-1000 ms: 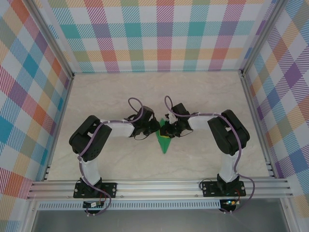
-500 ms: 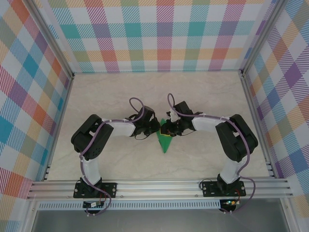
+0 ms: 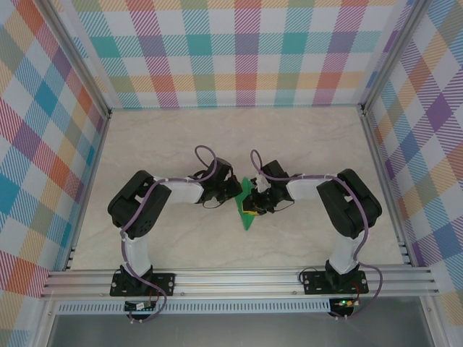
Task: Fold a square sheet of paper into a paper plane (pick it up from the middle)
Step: Fourth fold the wing at the center of the table.
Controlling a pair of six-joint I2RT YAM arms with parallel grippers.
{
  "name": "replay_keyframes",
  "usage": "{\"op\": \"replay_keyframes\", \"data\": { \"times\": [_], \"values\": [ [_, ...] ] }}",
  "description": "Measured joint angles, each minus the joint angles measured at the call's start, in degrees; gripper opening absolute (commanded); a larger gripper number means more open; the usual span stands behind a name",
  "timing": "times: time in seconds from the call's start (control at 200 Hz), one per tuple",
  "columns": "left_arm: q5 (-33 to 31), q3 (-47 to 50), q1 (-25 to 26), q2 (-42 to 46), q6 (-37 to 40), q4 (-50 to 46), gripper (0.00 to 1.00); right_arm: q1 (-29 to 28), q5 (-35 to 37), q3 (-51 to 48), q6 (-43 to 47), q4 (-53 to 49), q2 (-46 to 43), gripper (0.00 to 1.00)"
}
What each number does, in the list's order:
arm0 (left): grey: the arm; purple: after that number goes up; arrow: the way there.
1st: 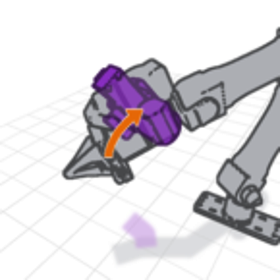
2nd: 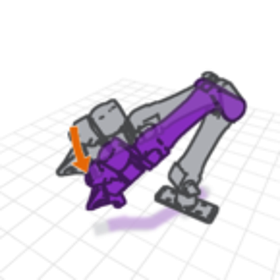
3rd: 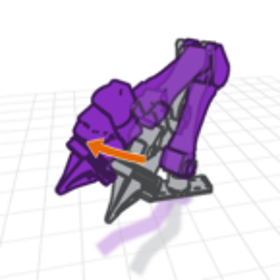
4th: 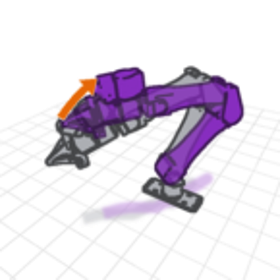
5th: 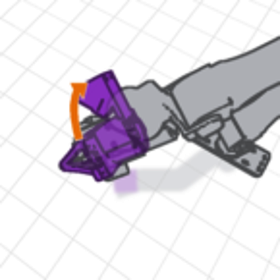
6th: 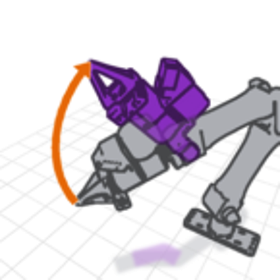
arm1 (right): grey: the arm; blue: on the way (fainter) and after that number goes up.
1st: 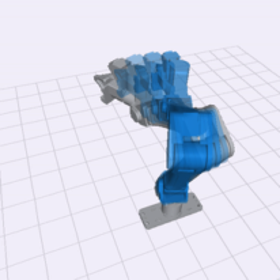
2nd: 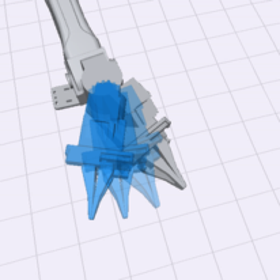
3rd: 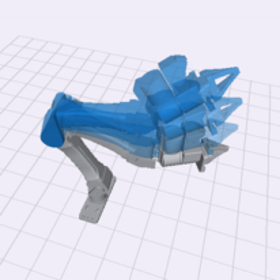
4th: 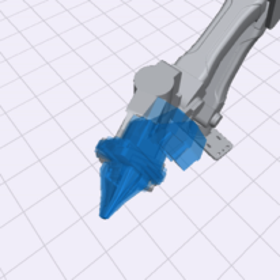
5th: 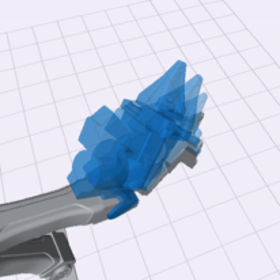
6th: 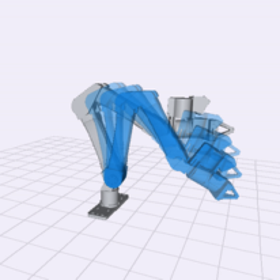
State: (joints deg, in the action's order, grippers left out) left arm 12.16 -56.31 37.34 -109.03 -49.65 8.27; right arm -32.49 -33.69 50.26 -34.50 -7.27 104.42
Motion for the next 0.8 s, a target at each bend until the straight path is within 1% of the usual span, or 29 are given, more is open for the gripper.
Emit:
{"op": "replay_keyframes", "data": {
  "times": [0.185,0.41,0.52,0.695,0.8],
  "values": [
    [0.42,-0.11,0.0,-0.09,0.11,0.02,0.08,-0.28,1.49,-0.17,0.66,-1.7,-2.1,0.19],
    [0.44,-0.11,0.0,-0.11,0.61,0.02,0.08,-1.62,0.63,-0.92,0.68,-1.81,-6.36,0.2],
    [0.46,-0.13,0.0,-0.11,0.85,0.0,0.08,-2.58,0.39,-0.92,0.72,-1.84,-5.7,0.2],
    [0.55,-0.22,0.0,-0.11,1.09,-0.17,0.08,-3.19,1.9,-1.16,0.9,-2.12,-1.9,0.19],
    [0.68,-0.26,-0.02,-0.11,1.14,-0.22,0.08,-3.19,1.57,-1.18,0.98,-2.12,-1.81,0.19]
  ]
}}
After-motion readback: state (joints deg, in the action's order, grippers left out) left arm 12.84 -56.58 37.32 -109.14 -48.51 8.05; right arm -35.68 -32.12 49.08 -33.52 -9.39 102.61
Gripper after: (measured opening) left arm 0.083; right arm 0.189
